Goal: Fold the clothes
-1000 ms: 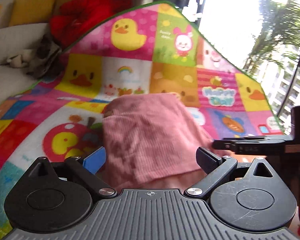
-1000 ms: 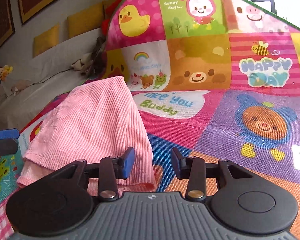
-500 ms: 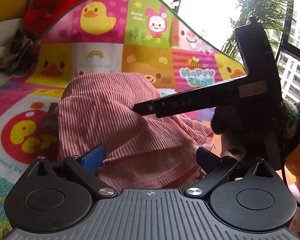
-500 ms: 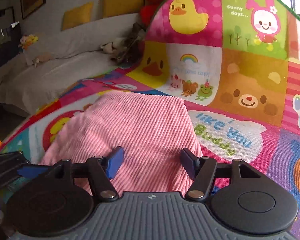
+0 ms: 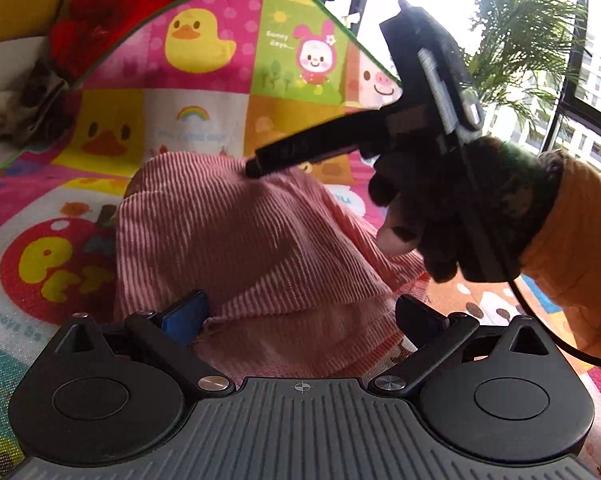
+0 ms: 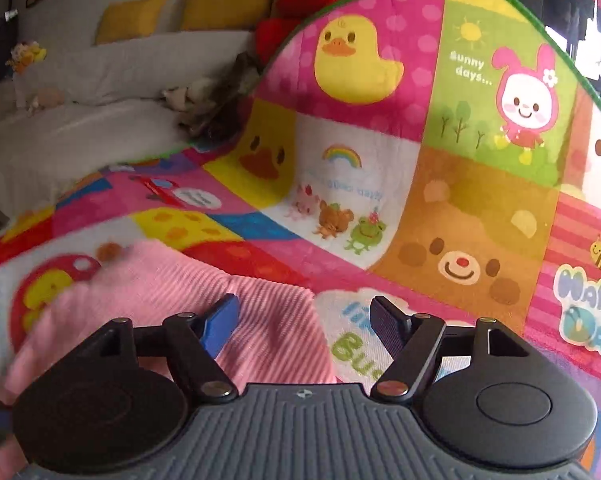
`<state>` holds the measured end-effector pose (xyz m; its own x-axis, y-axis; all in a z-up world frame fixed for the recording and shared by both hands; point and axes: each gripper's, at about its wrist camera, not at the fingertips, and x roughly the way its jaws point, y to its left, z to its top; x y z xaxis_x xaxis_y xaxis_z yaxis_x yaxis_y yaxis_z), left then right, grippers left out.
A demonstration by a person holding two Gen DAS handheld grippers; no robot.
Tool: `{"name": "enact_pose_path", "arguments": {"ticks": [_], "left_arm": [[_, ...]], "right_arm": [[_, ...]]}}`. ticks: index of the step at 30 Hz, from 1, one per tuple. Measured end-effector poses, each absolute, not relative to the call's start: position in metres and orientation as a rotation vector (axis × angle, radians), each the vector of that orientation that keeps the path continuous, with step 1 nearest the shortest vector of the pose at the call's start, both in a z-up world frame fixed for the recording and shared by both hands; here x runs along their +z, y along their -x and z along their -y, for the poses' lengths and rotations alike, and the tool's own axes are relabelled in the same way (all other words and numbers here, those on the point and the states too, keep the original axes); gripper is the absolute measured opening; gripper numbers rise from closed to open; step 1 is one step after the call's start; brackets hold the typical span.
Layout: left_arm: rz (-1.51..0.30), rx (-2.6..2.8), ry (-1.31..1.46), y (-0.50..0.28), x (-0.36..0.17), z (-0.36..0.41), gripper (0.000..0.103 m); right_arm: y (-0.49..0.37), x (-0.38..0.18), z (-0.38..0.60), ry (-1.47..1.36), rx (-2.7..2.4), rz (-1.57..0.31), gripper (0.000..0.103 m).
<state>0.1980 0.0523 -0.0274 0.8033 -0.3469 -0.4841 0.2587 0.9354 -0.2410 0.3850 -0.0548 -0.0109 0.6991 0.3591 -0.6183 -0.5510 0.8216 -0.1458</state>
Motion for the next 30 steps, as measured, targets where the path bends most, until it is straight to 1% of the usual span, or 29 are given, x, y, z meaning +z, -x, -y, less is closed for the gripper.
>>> {"name": "enact_pose_path", "arguments": {"ticks": [1,2,5,9,14,17,19,20,24,30], "left_arm": [[-0.549,-0.327,0.167,-0.198,-0.028,-0.052,0.102],[-0.549,-0.327,0.167,-0.198,-0.028,-0.052,0.102],[-0.548,-0.327,0.168,-0.198,-0.028,-0.052,0.102],[-0.548,-0.314,0.168,-0.198,-0.028,-0.052,0.102],[-0.542,-0.224,0.172,-0.193,-0.029,-0.051,0.102],[-0.555,-0.107,0.166,-0.187,-0.028,-0.048,0.103],[-0.581,-0.04,0.162,-0.18,-0.028,-0.044,0.103],[-0.603,-0.023,0.158,-0.175,-0.028,-0.042,0.103],[-0.684,0.057,0.119,-0.151,-0.032,-0.026,0.103],[-0.727,0.146,0.074,-0.12,-0.036,-0.005,0.103]], "right_arm": [[-0.387,-0.021,0.056,0.341,0.5,-0.606,0.081],[-0.385,-0.025,0.064,0.299,0.496,-0.595,0.082],[-0.381,-0.023,0.086,0.217,0.483,-0.628,0.082],[-0.362,-0.024,0.108,0.284,0.453,-0.623,0.082],[-0.332,-0.024,0.151,0.103,0.452,-0.696,0.085],[-0.302,-0.027,0.168,0.043,0.477,-0.709,0.091],[-0.28,-0.028,0.178,0.025,0.495,-0.7,0.102],[-0.269,-0.028,0.182,0.019,0.5,-0.692,0.103],[-0.231,-0.025,0.194,0.033,0.496,-0.663,0.103],[-0.201,-0.026,0.193,0.107,0.459,-0.692,0.103]]}}
